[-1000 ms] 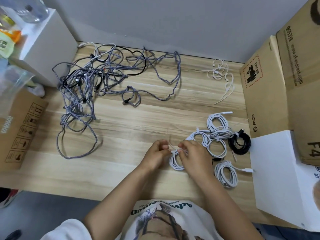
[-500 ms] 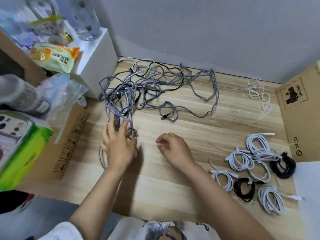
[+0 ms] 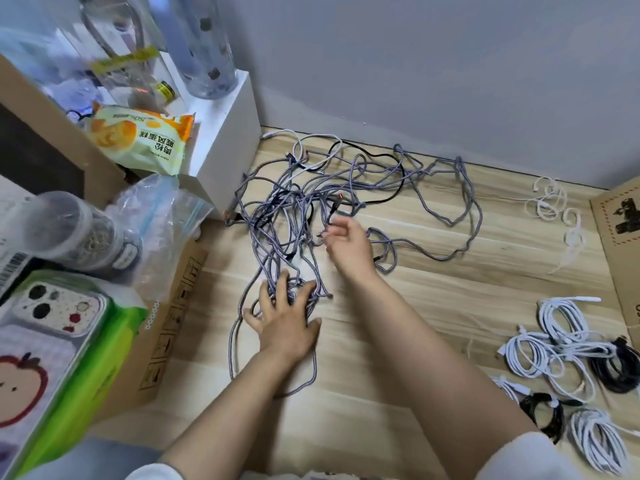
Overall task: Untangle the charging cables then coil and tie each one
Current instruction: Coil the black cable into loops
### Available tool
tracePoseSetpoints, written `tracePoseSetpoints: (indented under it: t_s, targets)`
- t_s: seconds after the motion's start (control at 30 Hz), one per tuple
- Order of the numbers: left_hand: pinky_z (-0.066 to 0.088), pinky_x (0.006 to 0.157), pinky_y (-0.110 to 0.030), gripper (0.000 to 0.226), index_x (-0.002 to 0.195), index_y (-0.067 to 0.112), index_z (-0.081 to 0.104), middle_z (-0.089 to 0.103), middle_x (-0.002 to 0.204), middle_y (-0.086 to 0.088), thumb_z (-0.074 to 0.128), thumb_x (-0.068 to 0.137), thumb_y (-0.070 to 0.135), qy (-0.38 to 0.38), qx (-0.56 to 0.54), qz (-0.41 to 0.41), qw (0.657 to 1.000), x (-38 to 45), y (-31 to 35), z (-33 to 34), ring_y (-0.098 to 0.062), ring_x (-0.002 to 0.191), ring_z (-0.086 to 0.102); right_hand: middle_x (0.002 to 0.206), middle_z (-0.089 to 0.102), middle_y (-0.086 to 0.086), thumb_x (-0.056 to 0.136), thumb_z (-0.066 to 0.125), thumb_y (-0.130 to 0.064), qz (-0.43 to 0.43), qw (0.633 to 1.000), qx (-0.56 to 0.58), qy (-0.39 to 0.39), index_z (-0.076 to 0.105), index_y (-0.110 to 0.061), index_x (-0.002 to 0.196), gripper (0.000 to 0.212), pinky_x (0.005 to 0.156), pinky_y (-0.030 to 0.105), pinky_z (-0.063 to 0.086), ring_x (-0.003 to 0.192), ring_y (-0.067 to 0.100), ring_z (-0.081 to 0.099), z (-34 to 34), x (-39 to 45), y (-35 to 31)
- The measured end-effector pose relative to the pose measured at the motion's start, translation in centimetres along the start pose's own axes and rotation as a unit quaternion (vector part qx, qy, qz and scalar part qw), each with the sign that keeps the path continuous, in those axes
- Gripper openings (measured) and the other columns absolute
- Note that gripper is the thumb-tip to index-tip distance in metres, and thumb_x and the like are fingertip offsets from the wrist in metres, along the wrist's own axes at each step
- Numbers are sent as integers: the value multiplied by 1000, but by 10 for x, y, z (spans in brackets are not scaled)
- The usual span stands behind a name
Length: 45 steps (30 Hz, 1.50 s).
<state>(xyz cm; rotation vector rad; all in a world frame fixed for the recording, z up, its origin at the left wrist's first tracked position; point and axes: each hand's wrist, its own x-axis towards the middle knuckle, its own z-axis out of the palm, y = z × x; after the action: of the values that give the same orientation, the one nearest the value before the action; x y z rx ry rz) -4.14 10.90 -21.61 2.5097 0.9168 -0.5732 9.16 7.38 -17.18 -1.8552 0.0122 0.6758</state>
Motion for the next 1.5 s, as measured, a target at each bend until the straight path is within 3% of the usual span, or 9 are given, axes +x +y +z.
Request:
tracePoseSetpoints:
  t_s: [0.2,0.37,0.47,0.63,0.77,0.97,1.13,1.3,1.5]
  targets:
    - [4,108,-60,60,139,52,16,-15,155,5,48,88,47,-9,-1,17,1000,2,-4,0,-31,141,-13,85,61,1,84,62,-11,48,995,56,72,46,-22,111,34,81,44,48,73,21,56,7,40,-14]
    - [3,108,-61,59,139,52,14,-18,155,6,46,89,47,-18,4,19,1000,1,-4,0,-32,140,-14,79,49,-7,81,61,7,-185,979,-73,36,48,-18,82,28,65,20,41,68,10,49,32,36,-28]
    - [3,107,-62,58,139,53,13,-19,155,6,44,90,48,-25,13,24,999,2,-4,0,-32,140,-16,88,50,-2,79,59,6,-258,938,-230,-23,56,-13,83,19,74,31,44,80,18,51,40,49,-31]
    - [4,105,-64,57,138,53,13,-16,156,5,45,90,51,-14,23,32,999,4,-7,6,-31,138,-15,100,63,13,91,42,-4,-177,897,-404,-30,47,-13,109,21,65,31,33,85,30,56,32,57,-33]
    - [38,78,-70,73,119,45,43,36,144,-5,77,55,54,60,56,52,995,7,-12,11,-33,125,28,103,66,12,102,25,-36,-200,879,-430,-40,40,-27,131,34,69,33,36,89,31,59,36,52,-44]
    - [38,77,-70,73,118,45,41,39,145,-5,77,56,56,50,61,49,996,8,-14,12,-33,125,28,116,63,11,94,39,-30,-178,829,-527,-56,62,-25,114,31,80,32,40,107,31,58,43,56,-51]
    - [2,103,-67,54,137,52,5,-20,155,3,38,94,52,-25,39,62,997,9,-12,8,-33,137,-20,126,51,9,92,41,-23,-171,845,-493,-118,57,-22,120,32,94,37,38,113,31,52,37,56,-45]
    - [-1,105,-66,54,142,51,3,-27,153,5,31,95,52,-78,56,50,994,6,-6,-3,-33,139,-22,114,45,7,90,53,-24,-207,837,-502,-67,64,-21,106,19,91,36,37,109,28,48,26,52,-46]
    - [-1,105,-66,57,142,50,3,-24,154,4,32,94,56,-75,73,47,993,6,-6,-2,-34,140,-22,64,54,14,70,50,-20,-280,954,-62,86,48,-19,56,14,62,36,39,66,19,47,0,4,-104]
